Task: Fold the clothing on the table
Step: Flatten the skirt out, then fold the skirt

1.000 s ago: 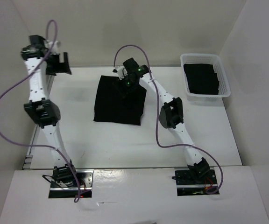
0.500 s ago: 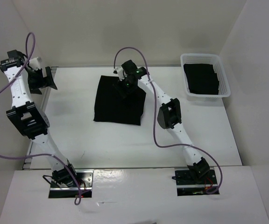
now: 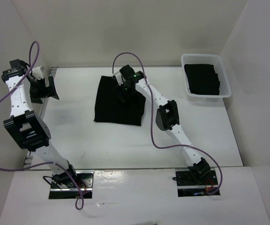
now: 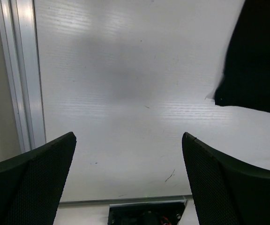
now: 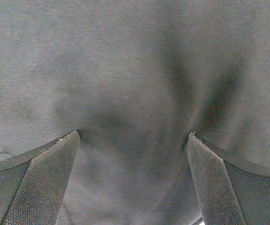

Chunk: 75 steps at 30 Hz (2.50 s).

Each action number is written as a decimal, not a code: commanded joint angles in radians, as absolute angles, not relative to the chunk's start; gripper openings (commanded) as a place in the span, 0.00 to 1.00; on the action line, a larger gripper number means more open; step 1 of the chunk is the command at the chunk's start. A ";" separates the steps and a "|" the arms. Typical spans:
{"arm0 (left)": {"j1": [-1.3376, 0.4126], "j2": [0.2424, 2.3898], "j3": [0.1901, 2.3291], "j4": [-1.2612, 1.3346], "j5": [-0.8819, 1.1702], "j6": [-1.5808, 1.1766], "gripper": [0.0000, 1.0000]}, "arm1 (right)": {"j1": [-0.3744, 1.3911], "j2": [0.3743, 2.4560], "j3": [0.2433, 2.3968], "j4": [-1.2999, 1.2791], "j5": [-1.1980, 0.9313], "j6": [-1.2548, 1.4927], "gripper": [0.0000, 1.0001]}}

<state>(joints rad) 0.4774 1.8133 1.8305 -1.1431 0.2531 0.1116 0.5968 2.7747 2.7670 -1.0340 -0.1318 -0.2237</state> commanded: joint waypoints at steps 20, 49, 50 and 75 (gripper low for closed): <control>0.485 1.598 1.660 -1.080 0.193 0.187 1.00 | 0.830 2.505 2.368 -1.086 0.061 -0.241 0.98; 0.279 1.692 1.572 -1.088 0.337 0.258 1.00 | 0.631 1.793 1.678 -0.867 -0.319 -0.380 0.98; 0.253 1.710 1.563 -1.065 0.328 0.246 1.00 | 0.571 1.793 1.665 -0.852 -0.331 -0.380 0.98; -0.052 2.197 1.828 -0.836 0.233 0.031 0.85 | 0.298 1.953 1.542 -0.637 -0.253 -0.256 0.72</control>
<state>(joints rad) -0.0326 2.1792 1.7733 -0.8562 0.2584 0.0471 0.3115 1.9347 1.5127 -0.6800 -0.2493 -0.2687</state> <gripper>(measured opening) 0.856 0.727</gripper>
